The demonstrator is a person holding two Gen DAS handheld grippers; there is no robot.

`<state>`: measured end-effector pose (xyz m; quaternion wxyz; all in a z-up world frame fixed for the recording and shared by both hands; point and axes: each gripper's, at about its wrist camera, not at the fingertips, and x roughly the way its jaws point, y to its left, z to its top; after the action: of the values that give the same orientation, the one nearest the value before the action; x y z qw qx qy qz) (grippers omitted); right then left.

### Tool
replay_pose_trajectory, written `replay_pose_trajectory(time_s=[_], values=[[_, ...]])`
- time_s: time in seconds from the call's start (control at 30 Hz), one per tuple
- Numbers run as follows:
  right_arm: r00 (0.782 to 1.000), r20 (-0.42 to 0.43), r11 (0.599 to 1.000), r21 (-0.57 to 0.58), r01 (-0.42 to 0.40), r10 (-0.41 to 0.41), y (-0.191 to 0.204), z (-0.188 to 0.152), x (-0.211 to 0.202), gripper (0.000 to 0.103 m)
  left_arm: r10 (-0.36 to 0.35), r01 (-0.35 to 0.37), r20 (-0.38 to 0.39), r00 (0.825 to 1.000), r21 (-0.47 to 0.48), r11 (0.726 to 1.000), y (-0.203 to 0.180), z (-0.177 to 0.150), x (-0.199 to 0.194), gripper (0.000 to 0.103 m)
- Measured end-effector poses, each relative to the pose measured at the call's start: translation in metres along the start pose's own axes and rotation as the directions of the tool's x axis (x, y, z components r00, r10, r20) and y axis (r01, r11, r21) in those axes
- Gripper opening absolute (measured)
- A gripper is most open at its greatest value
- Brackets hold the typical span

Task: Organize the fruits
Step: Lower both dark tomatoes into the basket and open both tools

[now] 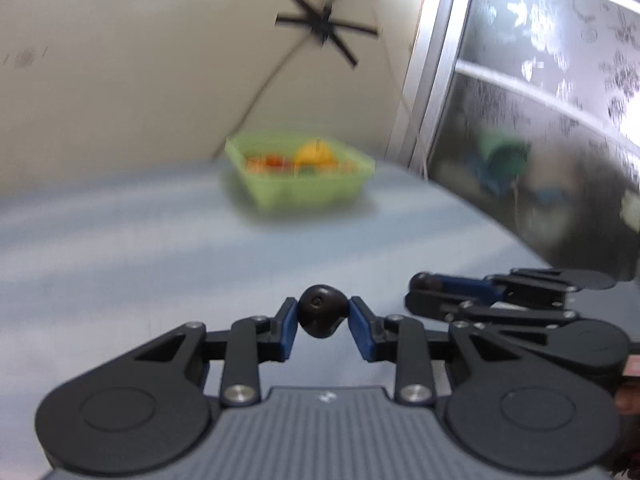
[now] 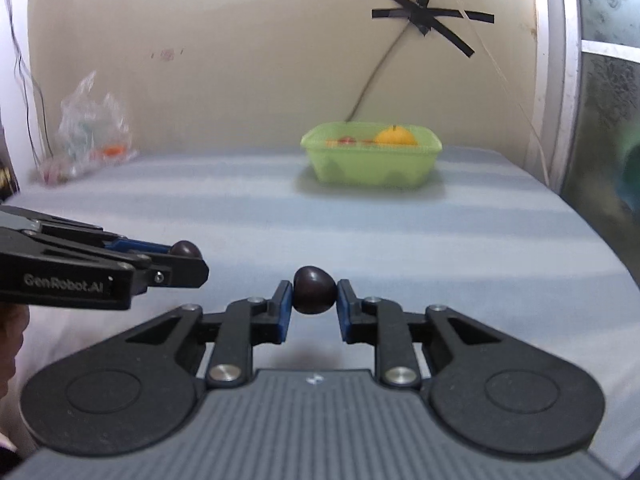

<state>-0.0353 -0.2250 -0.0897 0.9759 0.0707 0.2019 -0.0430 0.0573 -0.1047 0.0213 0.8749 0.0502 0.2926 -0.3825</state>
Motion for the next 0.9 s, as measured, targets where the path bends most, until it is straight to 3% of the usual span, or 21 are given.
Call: replay_pose_trajectory(time_s=[0.17, 0.27, 0.43, 0.57, 0.67, 0.73, 0.9], values=[[0.999, 0.028, 0.998, 0.050, -0.042, 0.040, -0.035, 0.066, 0.042, 0.027, 0.028, -0.031, 0.061, 0.998, 0.049, 0.998, 0.003, 0.077, 0.042, 0.029], [0.999, 0.043, 0.998, 0.053, -0.017, 0.015, -0.054, 0.106, 0.078, 0.027, 0.035, -0.035, 0.021, 0.999, 0.015, 0.999, 0.015, 0.117, 0.087, 0.029], [0.999, -0.019, 0.998, 0.056, -0.029, 0.031, -0.081, 0.151, 0.146, 0.028, 0.052, -0.060, -0.075, 0.996, -0.103, 0.993, 0.052, 0.154, 0.163, 0.028], [0.997, -0.037, 0.998, 0.031, -0.060, 0.061, -0.093, 0.157, 0.179, 0.028, -0.019, -0.008, -0.125, 0.992, -0.214, 0.977, 0.081, 0.160, 0.202, 0.028], [0.997, -0.041, 0.998, -0.005, -0.065, 0.064, -0.094, 0.152, 0.189, 0.029, -0.033, -0.001, -0.143, 0.989, -0.231, 0.973, 0.088, 0.159, 0.218, 0.032], [0.998, -0.028, 0.998, -0.025, -0.055, 0.054, -0.091, 0.147, 0.190, 0.036, -0.022, -0.009, -0.139, 0.990, -0.220, 0.975, 0.087, 0.157, 0.221, 0.035], [0.999, 0.014, 0.999, -0.011, -0.045, 0.045, -0.087, 0.139, 0.177, 0.036, -0.006, -0.015, -0.097, 0.995, -0.219, 0.976, 0.085, 0.156, 0.197, 0.036]])
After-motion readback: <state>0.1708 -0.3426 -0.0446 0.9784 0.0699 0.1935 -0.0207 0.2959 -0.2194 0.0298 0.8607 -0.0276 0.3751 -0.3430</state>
